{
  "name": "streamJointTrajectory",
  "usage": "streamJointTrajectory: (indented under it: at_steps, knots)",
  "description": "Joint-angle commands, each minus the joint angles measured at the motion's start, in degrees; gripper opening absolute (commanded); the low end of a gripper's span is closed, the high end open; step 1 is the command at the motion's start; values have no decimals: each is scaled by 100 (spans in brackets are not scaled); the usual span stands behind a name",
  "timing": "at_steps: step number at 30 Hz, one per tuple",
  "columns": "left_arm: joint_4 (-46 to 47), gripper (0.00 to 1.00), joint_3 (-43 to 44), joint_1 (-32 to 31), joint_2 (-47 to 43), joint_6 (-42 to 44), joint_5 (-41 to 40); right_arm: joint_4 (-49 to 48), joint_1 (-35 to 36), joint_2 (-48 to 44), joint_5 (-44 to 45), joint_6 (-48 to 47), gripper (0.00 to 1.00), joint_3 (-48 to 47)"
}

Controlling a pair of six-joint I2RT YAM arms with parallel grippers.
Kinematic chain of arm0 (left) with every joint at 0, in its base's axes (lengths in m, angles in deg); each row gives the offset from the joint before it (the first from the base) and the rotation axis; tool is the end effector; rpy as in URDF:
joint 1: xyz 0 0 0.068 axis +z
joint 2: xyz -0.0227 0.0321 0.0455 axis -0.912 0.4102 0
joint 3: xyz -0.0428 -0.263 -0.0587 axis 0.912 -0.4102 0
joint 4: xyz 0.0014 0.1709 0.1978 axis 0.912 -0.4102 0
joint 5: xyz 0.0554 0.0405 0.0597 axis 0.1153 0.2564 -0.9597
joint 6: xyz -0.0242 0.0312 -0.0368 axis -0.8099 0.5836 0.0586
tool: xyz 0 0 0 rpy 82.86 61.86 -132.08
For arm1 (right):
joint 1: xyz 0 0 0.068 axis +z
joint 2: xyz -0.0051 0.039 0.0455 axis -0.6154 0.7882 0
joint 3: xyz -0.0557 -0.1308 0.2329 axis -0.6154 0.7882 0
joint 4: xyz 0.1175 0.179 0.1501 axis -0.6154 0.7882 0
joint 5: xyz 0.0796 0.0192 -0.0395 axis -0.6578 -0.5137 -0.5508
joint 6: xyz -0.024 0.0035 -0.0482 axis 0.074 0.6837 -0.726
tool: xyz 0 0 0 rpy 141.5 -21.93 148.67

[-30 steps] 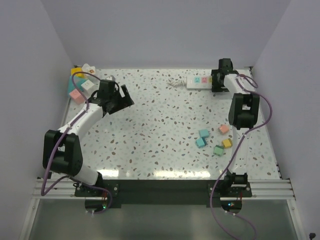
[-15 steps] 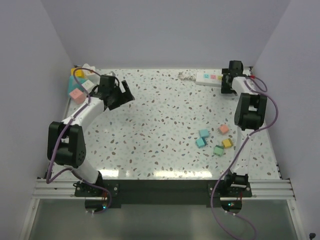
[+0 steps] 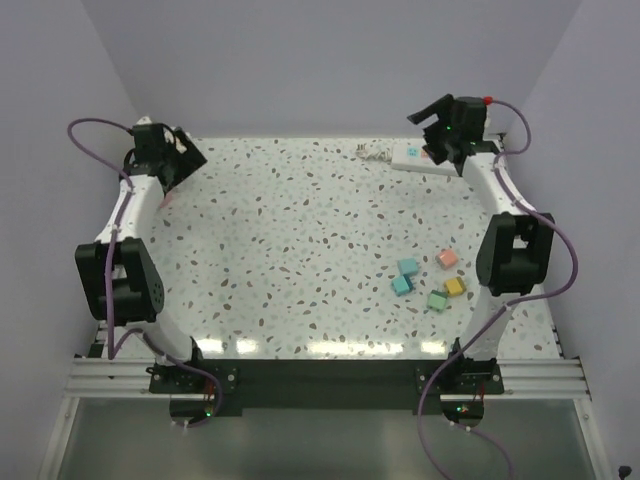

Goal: Pull the plug off the socket

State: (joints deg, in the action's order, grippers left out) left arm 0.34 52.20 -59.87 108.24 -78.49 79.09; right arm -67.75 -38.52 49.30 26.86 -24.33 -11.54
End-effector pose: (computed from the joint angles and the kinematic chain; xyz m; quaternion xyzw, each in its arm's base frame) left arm 0.3791 0.0385 0.2875 -0.3086 0.8496 -0.1143 0.4121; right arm 0.4656 -0.0028 0.3051 0.4295 0.7342 0.2849 0.4419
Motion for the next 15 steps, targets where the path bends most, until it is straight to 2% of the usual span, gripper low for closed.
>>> streamJointTrajectory:
  at_steps: [1, 2, 7, 15]
  knots:
    - [-363, 100, 763, 340, 435, 509, -770, 714, 894, -239, -906, -1403, 98, 12]
    - [-538, 100, 1052, 384, 715, 580, -876, 1037, 1036, -239, -908, -1666, 98, 38]
    - [-698, 100, 1801, 578, 1560, 765, -1325, 1013, 1731, -353, -907, -2222, 98, 582]
    - [-505, 97, 2917, 648, 2650, 475, -1079, 1163, 1882, -292, -1198, -2803, 98, 961]
